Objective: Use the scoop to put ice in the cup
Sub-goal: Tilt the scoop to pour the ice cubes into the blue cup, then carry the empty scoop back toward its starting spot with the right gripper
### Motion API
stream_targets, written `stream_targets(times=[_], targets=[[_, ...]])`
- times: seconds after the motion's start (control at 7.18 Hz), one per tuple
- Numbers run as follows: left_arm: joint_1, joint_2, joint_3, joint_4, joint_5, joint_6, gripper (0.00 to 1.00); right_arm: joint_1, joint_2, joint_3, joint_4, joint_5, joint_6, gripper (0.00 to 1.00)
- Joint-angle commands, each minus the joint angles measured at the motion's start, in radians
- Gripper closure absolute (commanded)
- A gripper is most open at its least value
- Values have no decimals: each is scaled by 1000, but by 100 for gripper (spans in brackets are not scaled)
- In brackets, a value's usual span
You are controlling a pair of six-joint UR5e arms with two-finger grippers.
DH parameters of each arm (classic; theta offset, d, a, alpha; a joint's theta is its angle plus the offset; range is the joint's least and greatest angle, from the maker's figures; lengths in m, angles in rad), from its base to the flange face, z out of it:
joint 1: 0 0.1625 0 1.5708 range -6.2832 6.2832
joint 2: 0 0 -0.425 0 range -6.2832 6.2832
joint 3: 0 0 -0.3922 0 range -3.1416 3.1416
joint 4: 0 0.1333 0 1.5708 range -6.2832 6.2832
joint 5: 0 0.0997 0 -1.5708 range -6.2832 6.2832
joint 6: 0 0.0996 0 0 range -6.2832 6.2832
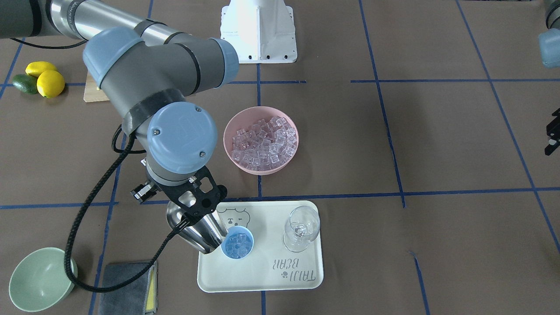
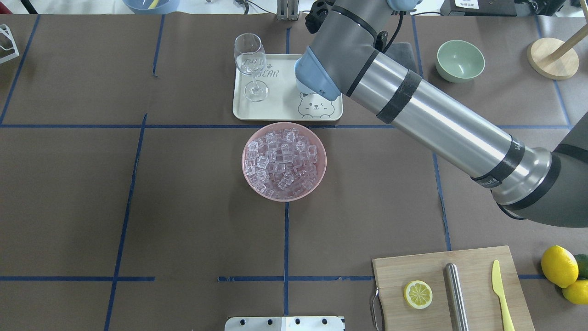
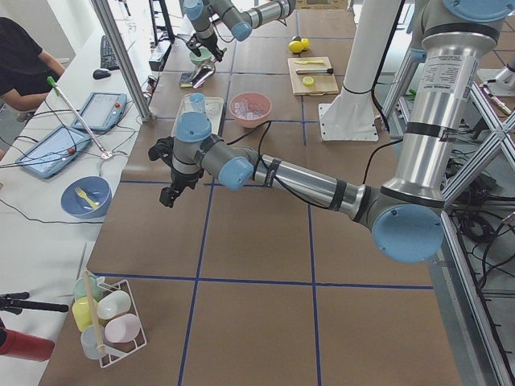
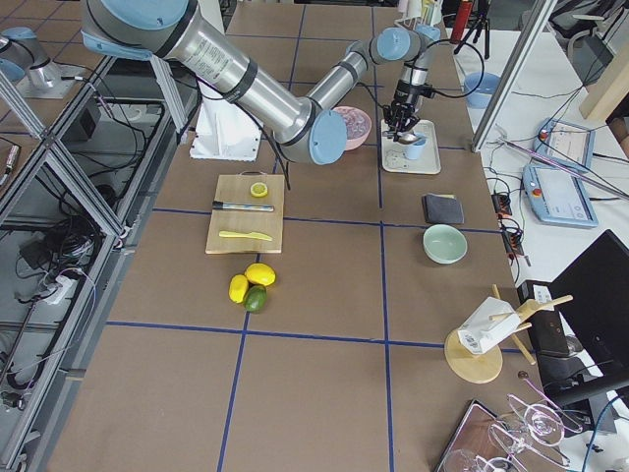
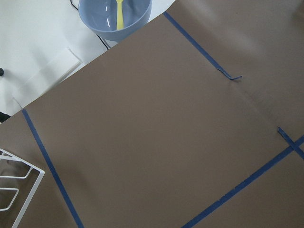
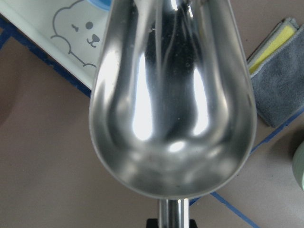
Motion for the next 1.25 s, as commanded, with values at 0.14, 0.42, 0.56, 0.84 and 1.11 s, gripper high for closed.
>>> stream_targets(times=[0.14, 0.42, 0.56, 0.84, 1.11], targets=[[-62, -1, 23, 307, 4, 125, 0, 107, -18, 46, 6, 68, 111, 100], [-149, 20, 51, 391, -24, 139, 0, 235, -164, 217, 6, 235, 111, 100], [-157, 55, 53, 383, -65, 142, 0, 273, -310, 358, 6, 275, 111, 100], [-160, 106, 54, 381, -79, 142, 0, 284, -496, 547, 9, 270, 189, 100], [-175, 119, 54, 389, -111, 126, 0, 284, -736, 699, 88, 273, 241, 100]])
